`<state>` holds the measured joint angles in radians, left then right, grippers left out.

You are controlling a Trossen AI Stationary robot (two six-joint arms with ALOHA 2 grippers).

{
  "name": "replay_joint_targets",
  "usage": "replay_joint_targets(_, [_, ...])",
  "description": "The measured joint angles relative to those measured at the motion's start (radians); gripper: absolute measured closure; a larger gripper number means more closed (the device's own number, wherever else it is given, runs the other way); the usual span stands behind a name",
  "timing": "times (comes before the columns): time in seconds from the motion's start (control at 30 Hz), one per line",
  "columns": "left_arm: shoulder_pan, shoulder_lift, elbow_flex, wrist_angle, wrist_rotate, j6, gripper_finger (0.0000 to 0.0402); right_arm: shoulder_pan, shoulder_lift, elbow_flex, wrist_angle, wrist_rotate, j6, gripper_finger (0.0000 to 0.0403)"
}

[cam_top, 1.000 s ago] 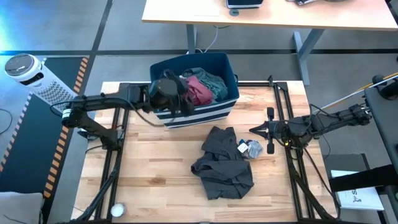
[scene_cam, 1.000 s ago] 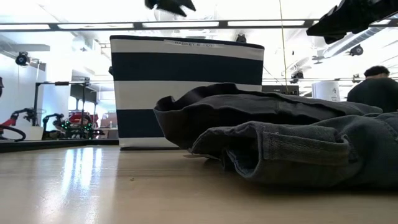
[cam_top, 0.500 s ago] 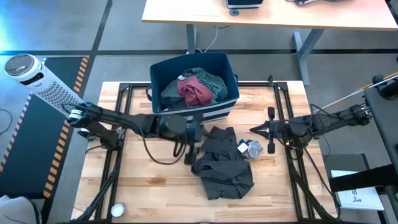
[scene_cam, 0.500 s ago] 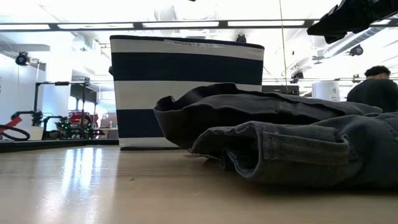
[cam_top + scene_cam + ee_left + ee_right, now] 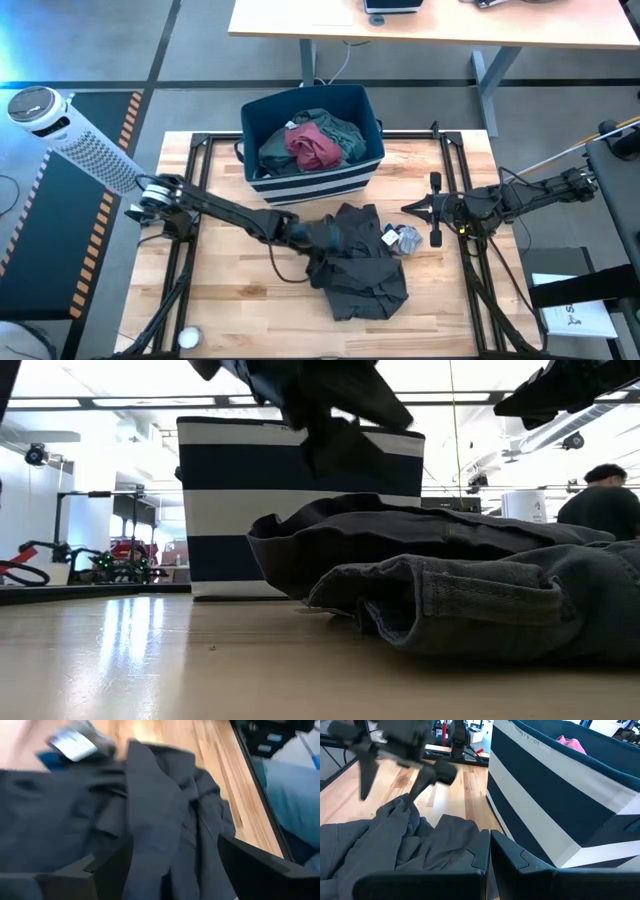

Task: Sort clothes
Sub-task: Put the black pants into the blue laundry organizer

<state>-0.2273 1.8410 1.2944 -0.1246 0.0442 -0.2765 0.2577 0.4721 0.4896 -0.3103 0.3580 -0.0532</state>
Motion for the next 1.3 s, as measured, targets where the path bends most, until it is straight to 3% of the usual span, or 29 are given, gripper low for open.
replay_joint_targets(0.3, [-0.031, 0.141, 0.052, -0.009, -0.009, -0.01, 0.0081, 0.0, 0.0, 0.0, 0.0, 0.0, 0.002, 0.0403])
replay_joint_targets(0.57, [-0.027, 0.207, 0.053, -0.045, -0.108, -0.006, 0.0054, 0.0, 0.0, 0.0, 0.0, 0.0, 0.005, 0.0403])
replay_joint_targets(0.93, [-0.027, 0.327, 0.058, 0.059, -0.132, -0.014, 0.0053, 0.0, 0.0, 0.0, 0.0, 0.0, 0.003, 0.0403])
replay_joint_targets(1.13, [-0.028, 0.333, 0.057, 0.069, -0.188, -0.015, 0.011, 0.0, 0.0, 0.0, 0.0, 0.0, 0.002, 0.0403])
replay_joint_targets(1.3, [-0.026, 0.333, 0.055, 0.061, -0.218, -0.021, 0.0245, 0.0, 0.0, 0.0, 0.0, 0.0, 0.001, 0.0403])
